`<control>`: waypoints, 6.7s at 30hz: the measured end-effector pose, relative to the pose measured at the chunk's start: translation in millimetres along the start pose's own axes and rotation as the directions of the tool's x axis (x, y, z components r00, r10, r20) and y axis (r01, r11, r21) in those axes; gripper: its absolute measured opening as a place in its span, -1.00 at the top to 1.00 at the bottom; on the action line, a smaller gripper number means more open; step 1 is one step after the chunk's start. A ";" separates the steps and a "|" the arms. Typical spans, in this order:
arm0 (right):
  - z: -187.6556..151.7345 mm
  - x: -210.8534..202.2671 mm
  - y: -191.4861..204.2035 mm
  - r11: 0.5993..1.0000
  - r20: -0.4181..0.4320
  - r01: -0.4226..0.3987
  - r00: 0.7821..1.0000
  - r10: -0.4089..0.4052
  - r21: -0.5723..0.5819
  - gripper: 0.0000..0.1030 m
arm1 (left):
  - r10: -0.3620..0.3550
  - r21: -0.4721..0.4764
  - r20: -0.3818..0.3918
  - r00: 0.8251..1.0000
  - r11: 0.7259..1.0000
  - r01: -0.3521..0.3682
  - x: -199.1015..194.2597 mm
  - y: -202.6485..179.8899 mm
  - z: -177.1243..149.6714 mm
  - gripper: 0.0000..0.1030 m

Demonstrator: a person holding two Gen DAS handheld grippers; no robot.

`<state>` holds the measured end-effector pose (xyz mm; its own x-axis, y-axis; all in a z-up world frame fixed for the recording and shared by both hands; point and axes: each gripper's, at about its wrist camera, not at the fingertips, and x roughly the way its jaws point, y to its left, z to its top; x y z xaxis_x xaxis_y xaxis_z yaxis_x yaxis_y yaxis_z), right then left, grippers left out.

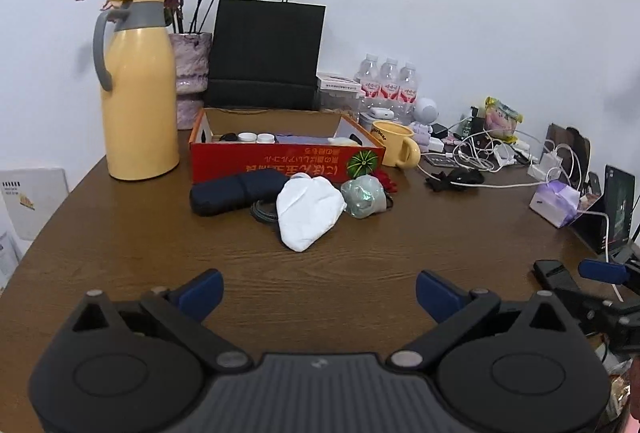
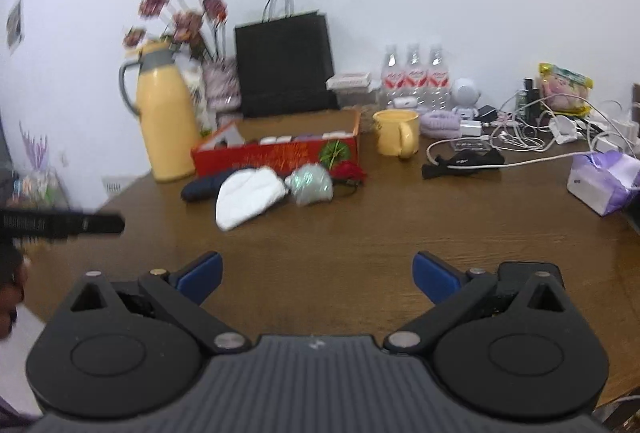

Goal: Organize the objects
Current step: 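Withdraw both tools from the cardboard box back over the table, then pinch the white mask with both tools, then lift the white mask into the cardboard box and release it, then move both open tools back over the table toward the navy pouch, then grasp the navy blue pouch with both tools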

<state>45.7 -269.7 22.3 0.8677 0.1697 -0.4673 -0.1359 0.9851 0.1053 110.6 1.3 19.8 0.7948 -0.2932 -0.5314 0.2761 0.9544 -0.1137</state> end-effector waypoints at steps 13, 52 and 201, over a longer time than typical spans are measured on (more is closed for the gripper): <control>28.8 115.1 18.6 0.996 -0.023 -0.071 0.997 0.069 -0.057 -0.38 | -0.089 -0.080 -0.038 0.995 0.993 0.086 110.2 43.2 32.0 -0.70; -18.7 114.8 41.3 0.982 -0.160 -0.181 0.969 0.187 0.052 0.36 | 0.024 -0.092 -0.149 0.989 0.995 -0.038 62.3 40.0 -29.2 -0.03; 9.9 212.3 -4.2 0.950 -0.173 -0.212 0.952 0.254 0.229 0.07 | -0.089 -0.265 -0.102 0.991 0.962 0.059 128.4 51.9 0.4 0.30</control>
<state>235.2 -238.1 -68.6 0.7086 0.4168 -0.5693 -0.2038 0.8934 0.4004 227.2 13.1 -54.0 0.7080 -0.3696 -0.6017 0.1697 0.9162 -0.3631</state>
